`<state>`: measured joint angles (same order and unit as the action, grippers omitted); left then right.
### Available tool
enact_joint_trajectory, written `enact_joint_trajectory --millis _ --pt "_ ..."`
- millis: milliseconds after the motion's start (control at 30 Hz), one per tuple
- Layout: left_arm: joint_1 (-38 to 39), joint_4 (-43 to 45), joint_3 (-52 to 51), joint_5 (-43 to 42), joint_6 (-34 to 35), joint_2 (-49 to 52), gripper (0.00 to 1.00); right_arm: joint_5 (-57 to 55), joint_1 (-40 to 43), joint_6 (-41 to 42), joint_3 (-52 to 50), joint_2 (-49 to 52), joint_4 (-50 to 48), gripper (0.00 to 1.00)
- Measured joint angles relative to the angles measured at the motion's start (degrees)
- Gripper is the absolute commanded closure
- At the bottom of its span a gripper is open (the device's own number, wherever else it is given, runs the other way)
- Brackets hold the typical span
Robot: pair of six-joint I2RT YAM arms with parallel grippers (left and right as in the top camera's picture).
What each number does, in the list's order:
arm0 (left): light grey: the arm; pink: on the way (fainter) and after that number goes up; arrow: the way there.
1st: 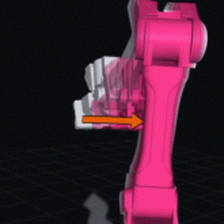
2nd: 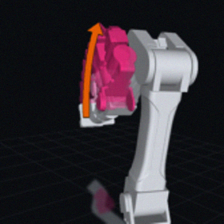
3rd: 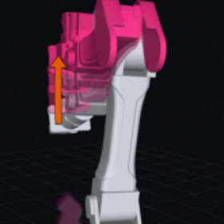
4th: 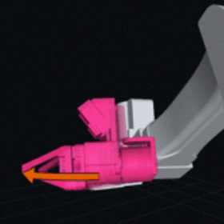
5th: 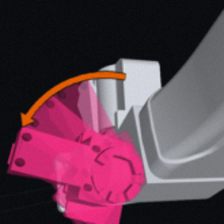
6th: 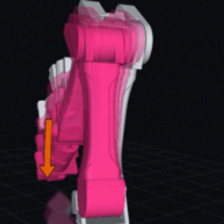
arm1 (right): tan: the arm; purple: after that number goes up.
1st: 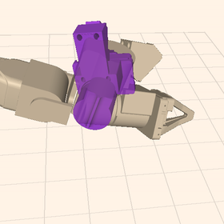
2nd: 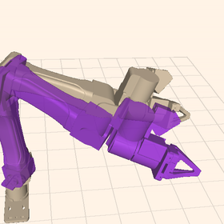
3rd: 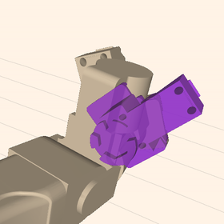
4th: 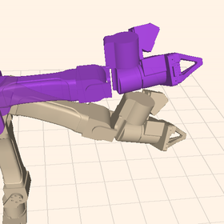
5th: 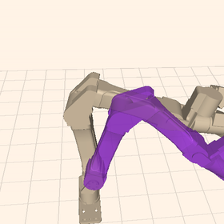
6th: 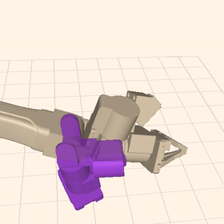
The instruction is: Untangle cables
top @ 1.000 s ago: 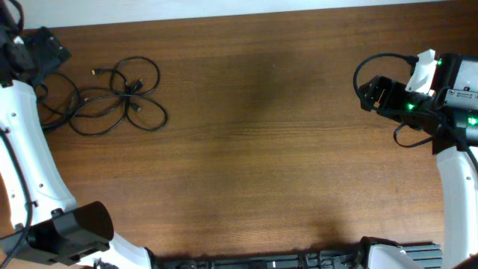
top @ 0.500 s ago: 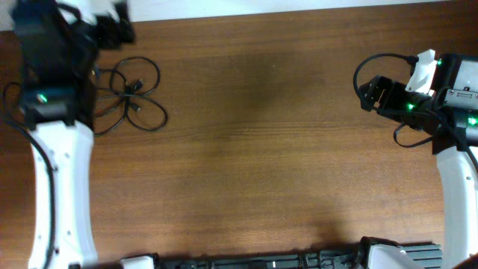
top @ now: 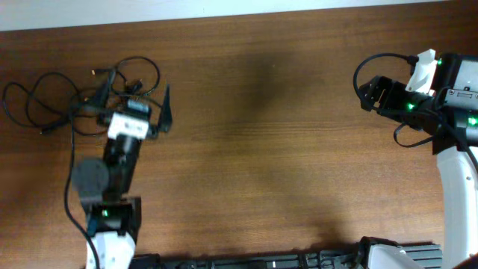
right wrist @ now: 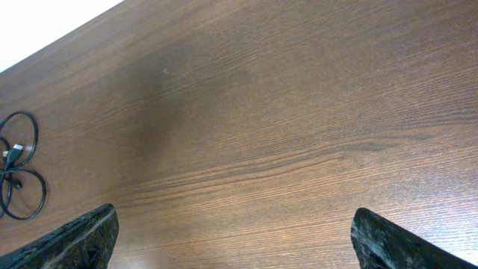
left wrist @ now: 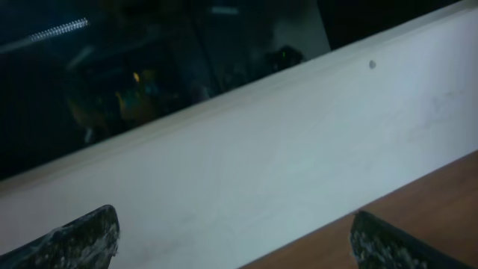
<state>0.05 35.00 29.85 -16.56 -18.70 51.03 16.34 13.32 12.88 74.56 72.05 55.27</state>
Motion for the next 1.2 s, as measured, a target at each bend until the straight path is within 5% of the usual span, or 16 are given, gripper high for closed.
enact_joint_trajectory --millis 333,567,1200 --pt "0.0 -1.27 -15.15 0.26 0.57 -18.14 0.01 0.0 0.0 -0.02 0.02 0.0 0.09 0.01" --pt "0.0 -1.44 -26.51 8.28 10.16 -27.96 0.01 0.0 0.0 -0.02 0.02 0.0 0.02 0.01" --pt "0.0 -39.15 -29.24 19.82 19.28 -50.18 0.01 0.0 0.0 -0.02 0.13 0.0 0.02 0.01"
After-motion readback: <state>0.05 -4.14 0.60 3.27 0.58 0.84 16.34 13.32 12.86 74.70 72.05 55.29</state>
